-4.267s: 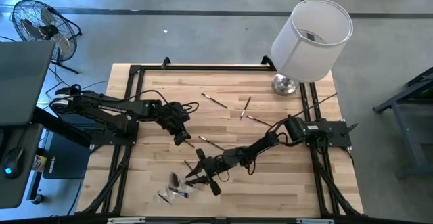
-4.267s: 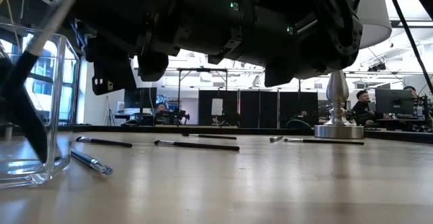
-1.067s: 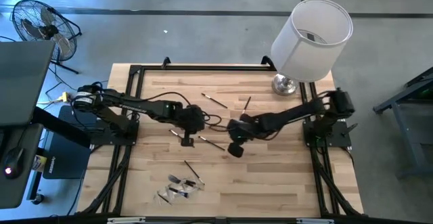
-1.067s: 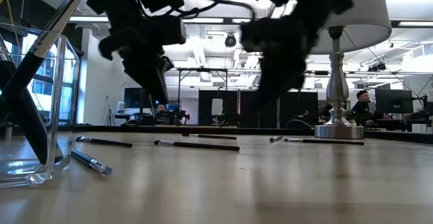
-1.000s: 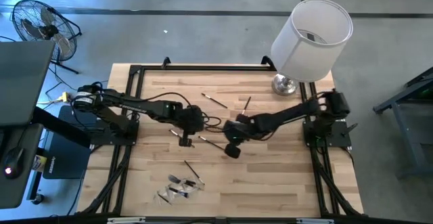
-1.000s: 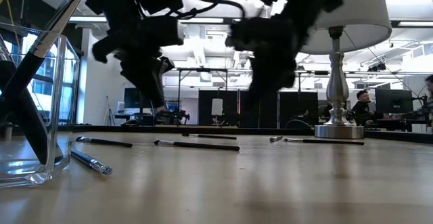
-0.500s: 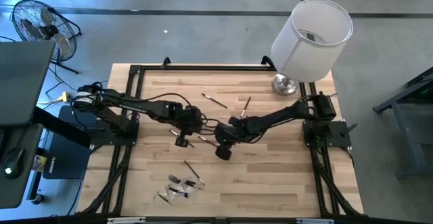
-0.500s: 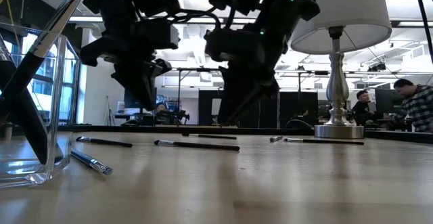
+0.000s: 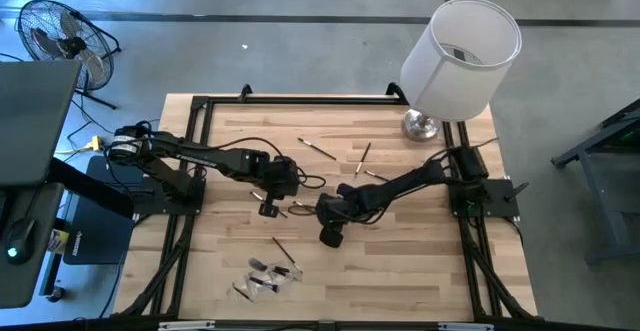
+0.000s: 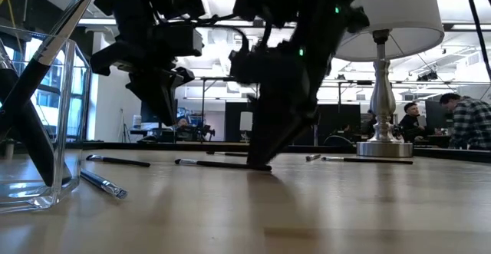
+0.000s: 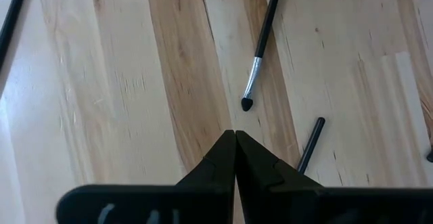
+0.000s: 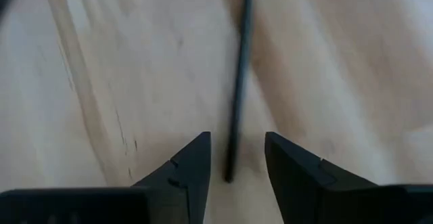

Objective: Pick & Place Makeup Supplies
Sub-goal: Put the silver makeup brush into the transparent organizer

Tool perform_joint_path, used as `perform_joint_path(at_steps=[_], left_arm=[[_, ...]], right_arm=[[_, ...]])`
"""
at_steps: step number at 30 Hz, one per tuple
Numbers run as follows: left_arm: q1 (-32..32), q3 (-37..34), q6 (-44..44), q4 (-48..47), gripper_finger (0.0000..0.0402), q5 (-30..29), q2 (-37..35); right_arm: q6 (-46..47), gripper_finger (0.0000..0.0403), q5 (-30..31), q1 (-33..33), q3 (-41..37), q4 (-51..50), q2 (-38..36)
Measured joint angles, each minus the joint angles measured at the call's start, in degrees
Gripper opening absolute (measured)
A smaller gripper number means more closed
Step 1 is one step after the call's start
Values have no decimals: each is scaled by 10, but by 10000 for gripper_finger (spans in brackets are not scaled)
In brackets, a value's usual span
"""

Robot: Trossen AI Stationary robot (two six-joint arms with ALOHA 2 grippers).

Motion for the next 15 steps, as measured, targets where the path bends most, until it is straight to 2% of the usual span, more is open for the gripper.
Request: perform_joint_path(at_steps=[3, 6, 11, 15], left_arm=[[0, 0, 0, 0, 0, 0, 0], [0, 0, 0, 0, 0, 0, 0], [0, 0, 0, 3, 0, 1, 0], [0, -1, 0, 27, 0, 1, 25]], right_arm=[[2, 126, 16, 7, 2, 6, 20], [6, 103, 34, 12, 3, -8, 30], [-19, 17, 54, 15, 4, -43, 31], [-20, 16, 52, 10, 4, -54, 32]])
